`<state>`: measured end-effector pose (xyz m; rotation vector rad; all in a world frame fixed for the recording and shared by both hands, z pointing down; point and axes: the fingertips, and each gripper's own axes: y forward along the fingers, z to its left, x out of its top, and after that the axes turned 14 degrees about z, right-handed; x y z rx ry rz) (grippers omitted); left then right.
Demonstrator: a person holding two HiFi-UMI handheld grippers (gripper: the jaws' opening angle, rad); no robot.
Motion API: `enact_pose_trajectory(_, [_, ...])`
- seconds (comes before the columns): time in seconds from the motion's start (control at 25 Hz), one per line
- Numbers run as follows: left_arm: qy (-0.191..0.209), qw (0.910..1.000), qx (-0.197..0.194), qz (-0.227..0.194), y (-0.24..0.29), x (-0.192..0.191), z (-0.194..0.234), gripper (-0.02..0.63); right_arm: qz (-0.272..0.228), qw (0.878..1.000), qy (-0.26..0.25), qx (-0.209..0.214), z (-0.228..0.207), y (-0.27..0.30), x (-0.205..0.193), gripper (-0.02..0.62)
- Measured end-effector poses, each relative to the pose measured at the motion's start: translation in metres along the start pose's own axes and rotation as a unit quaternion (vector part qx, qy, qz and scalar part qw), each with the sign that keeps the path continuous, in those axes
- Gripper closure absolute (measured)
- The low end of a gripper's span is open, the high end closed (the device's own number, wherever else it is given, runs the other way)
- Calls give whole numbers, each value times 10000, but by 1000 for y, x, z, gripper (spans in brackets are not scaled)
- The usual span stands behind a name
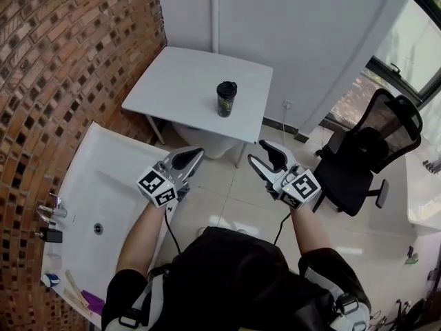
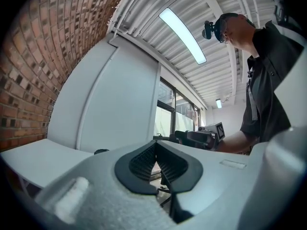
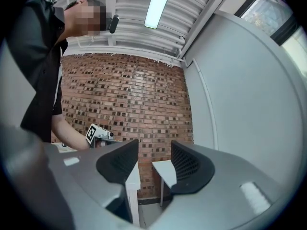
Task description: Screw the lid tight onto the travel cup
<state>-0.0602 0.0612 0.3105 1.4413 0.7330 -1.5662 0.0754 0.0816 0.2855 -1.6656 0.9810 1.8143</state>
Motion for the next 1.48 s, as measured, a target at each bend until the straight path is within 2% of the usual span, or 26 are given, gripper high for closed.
enact_pose_trajectory(0.16, [40, 9999, 101, 9, 1, 2, 0, 603, -64, 9999, -22, 77, -8, -1, 1, 390])
enact_pose_trajectory(0.4, [97, 9997, 187, 83, 5, 0, 1, 603, -75, 9999, -85, 19, -12, 0, 3, 457])
enact_pose_trajectory(0.44, [116, 9997, 185, 95, 6, 0, 1, 603, -90, 9999, -88, -31, -14, -1, 3, 501])
enact_pose_trajectory(0.48, [144, 9997, 185, 110, 7, 0, 0, 603, -106, 9999, -87, -75, -16, -2, 2, 579])
enact_pose_trajectory(0.52, [177, 9996, 186, 124, 9, 1, -1, 603, -118, 9999, -76, -92, -17, -3, 1, 589])
enact_pose_trajectory(0.92, [214, 9995, 155, 178, 14, -2, -4, 603, -129, 9998, 102, -96, -19, -7, -6, 591])
enact_pose_trajectory(1.16, [234, 9996, 83, 164, 18, 0, -9, 603, -4, 10000, -24, -30, -14, -7, -10, 591])
enact_pose_trajectory(1.48, [290, 9993, 183, 125, 25, 3, -9, 603, -6, 10000, 10, -20, -13, -5, -13, 589])
